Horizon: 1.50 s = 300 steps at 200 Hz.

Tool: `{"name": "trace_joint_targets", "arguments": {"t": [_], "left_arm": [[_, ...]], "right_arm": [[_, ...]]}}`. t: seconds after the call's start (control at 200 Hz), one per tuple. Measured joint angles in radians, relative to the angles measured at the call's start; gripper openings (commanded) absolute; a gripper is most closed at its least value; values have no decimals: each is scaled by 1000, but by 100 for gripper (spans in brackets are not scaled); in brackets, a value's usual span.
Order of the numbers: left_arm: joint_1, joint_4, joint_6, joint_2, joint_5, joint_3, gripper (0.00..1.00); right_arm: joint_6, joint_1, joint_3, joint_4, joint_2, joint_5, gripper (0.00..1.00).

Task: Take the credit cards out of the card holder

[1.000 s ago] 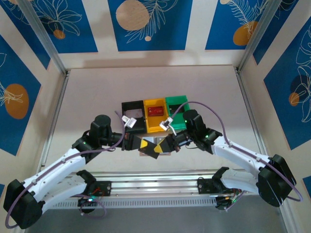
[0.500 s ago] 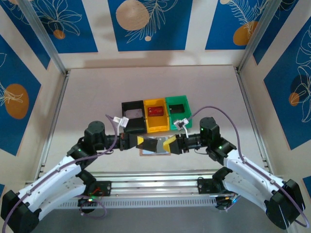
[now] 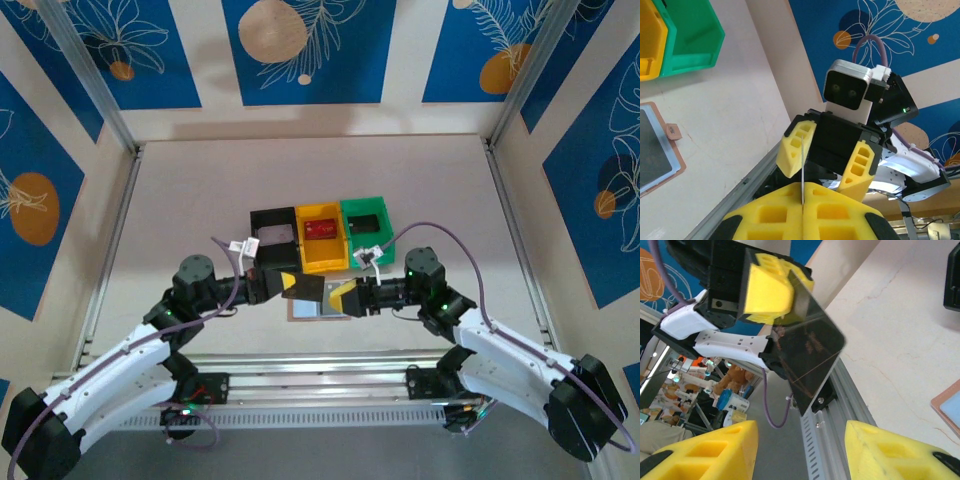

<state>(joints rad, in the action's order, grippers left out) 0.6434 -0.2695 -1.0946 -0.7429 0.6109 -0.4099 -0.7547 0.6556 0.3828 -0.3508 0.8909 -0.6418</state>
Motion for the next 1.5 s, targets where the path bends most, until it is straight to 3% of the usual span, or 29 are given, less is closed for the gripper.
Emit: {"name": "trace_joint_targets", "arguments": {"t": [0.62,0.83,1.0,1.195,1.32,1.35,1.5], "left_arm": [[0,-45,-24,0,-4,44,0],[0,-61,-26,0,-3,45,0],[0,-69,-26,0,-11,55,0],[0,-64,-18,0,-15,60,41],[0,-19,8,0,-13,52,83],[0,10,21,0,-14,42,99],[-3,201,146,0,-23,-71,100]], "right_arm": [[-44,47,35,-140,135,82,30],[-48,56,42,-154,140,97,16],[-54,58,42,-154,140,105,0],[-55,59,42,-145,135,116,0],[-49,54,42,-119,113,136,0],[-47,51,42,-110,106,142,0],[-24,5,50,-5,53,171,0]]}}
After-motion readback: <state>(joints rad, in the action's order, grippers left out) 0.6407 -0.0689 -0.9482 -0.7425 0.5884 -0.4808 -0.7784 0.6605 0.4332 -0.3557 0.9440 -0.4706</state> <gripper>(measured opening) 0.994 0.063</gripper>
